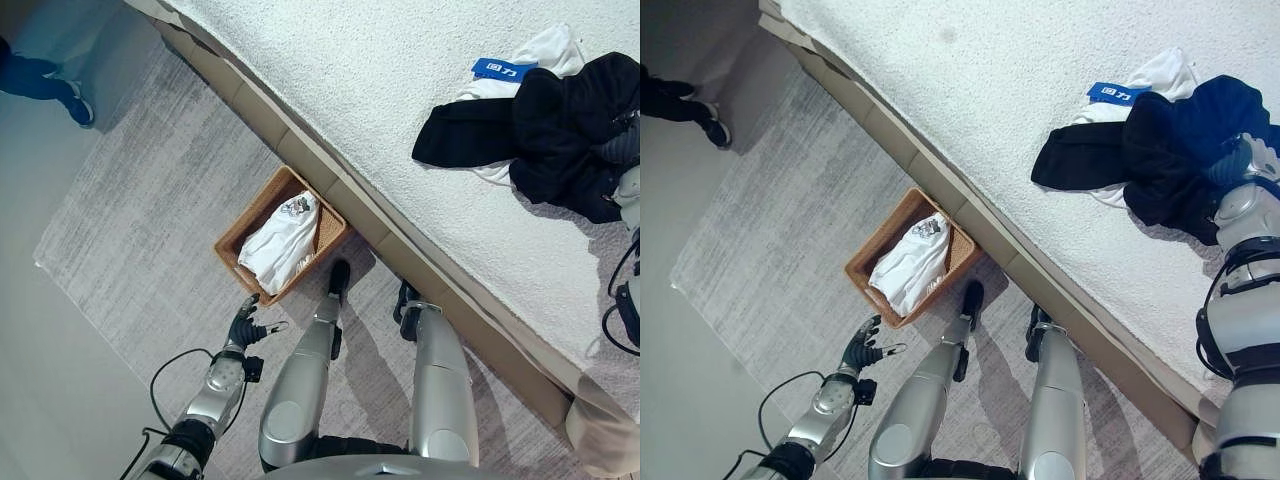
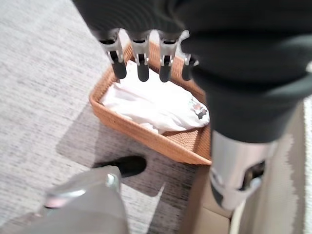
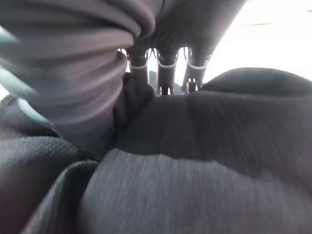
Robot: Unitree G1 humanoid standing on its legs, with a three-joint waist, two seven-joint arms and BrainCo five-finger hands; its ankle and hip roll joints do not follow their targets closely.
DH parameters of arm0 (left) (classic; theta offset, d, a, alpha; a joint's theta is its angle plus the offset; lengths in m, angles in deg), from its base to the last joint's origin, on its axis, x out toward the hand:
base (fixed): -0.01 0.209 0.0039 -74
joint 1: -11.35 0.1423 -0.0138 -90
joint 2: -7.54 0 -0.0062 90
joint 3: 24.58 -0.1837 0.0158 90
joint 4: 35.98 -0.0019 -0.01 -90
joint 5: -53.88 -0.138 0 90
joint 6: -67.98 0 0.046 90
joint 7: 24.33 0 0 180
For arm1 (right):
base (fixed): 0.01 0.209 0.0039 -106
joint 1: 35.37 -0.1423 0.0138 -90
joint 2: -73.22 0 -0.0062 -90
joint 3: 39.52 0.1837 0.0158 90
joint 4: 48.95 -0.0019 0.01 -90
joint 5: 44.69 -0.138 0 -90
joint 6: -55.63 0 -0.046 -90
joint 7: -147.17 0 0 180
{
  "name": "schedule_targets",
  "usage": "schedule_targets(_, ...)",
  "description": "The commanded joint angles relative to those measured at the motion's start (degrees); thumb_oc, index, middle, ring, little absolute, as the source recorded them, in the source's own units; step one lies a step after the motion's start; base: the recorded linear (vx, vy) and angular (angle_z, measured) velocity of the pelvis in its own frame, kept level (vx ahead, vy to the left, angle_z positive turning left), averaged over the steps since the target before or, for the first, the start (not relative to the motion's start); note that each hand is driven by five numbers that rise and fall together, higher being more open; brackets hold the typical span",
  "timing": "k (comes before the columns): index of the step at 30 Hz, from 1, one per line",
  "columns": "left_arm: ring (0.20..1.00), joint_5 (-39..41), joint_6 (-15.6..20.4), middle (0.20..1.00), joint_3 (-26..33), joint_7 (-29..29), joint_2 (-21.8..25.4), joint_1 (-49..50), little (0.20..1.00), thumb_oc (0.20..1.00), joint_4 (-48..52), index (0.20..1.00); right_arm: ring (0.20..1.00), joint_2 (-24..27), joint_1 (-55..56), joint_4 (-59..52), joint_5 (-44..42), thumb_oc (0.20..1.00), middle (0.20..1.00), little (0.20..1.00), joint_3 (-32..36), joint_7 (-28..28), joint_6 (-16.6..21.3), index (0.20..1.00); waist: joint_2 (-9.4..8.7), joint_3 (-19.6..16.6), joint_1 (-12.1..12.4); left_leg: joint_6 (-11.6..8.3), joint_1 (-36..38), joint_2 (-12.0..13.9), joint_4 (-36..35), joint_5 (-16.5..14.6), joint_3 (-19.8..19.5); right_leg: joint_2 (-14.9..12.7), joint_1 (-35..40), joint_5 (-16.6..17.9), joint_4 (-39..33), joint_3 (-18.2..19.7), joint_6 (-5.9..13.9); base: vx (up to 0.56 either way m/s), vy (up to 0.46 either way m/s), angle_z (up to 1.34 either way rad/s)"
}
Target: Pick up clothes into the bucket
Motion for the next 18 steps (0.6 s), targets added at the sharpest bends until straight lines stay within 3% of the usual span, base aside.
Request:
schedule_targets(1,1.000,4.88,1.70,1.000,0.73,-1.23,1.53,-0.20,1.000,1.000,1.90,1.000,0.200,4.21,-6.02,-2.19,-4.96,0.200,0.200,0.200,-4.41,2.91,0.73,0.200,-0.99,-0.15,-1.59,-0.51,-0.23,2.37,3.15,-2.17,0.49,-1.09,4.39,3.29,-5.42,4.26,5.56,0.00,0.000,0.00)
schedule_targets(4,1.000,5.69,2.51,1.000,1.40,-1.67,2.22,-0.67,1.000,1.000,5.24,1.000,0.200,5.34,-7.99,-6.05,-8.39,0.200,0.200,0.200,-4.06,4.79,1.65,0.200,-1.68,-0.14,-2.02,-0.64,-0.26,2.42,3.85,-2.55,0.92,-0.95,4.65,3.53,-5.81,4.62,5.60,0.00,0.005,-0.02)
schedule_targets(7,1.000,7.18,3.62,1.000,2.52,-1.66,4.45,-0.51,1.000,1.000,12.68,1.000,0.200,7.01,-9.95,-10.77,-12.08,0.200,0.200,0.200,-3.62,6.90,2.69,0.200,-2.47,-0.15,-2.53,-0.66,-0.06,2.47,4.71,-3.18,1.17,-0.83,5.21,3.68,-6.06,4.95,5.66,-0.01,0.020,-0.12)
schedule_targets(8,1.000,9.63,4.64,1.000,4.03,-1.89,6.29,-0.72,1.000,1.000,19.02,1.000,0.200,8.50,-11.39,-14.98,-14.82,0.200,0.200,0.200,-2.12,9.85,3.41,0.200,-3.00,-0.15,-2.93,-0.66,0.27,2.40,5.48,-3.75,1.43,-0.69,5.89,3.82,-6.33,5.30,5.74,-0.01,0.034,-0.10)
schedule_targets(12,1.000,11.38,5.28,1.000,6.44,-2.92,8.69,-2.30,1.000,1.000,26.49,1.000,0.200,10.48,-13.03,-25.60,-13.28,0.200,0.200,0.200,-0.44,15.08,3.31,0.200,-3.98,-0.53,-3.93,-0.57,0.74,2.41,6.77,-4.78,1.86,-0.59,6.84,4.02,-6.68,5.83,5.73,0.00,0.039,-0.11)
schedule_targets(13,1.000,11.69,5.97,1.000,6.71,-3.08,11.18,-5.81,1.000,1.000,31.44,1.000,0.200,11.32,-13.63,-31.72,-12.91,0.200,0.200,0.200,1.11,17.92,3.82,0.200,-4.42,-1.19,-4.57,-0.48,1.08,2.35,7.39,-5.39,1.96,-0.58,7.62,3.94,-6.79,6.00,5.66,0.00,0.030,-0.04)
schedule_targets(18,1.000,10.66,6.71,1.000,6.17,-3.72,16.91,-16.02,1.000,1.000,36.47,1.000,0.200,11.54,-11.20,-45.41,-9.68,0.200,0.200,0.200,3.11,18.11,4.08,0.200,-6.08,-2.74,-6.20,-0.36,2.43,2.59,8.31,-6.33,2.56,-0.33,9.53,4.46,-7.48,6.46,5.66,0.00,0.042,-0.05)
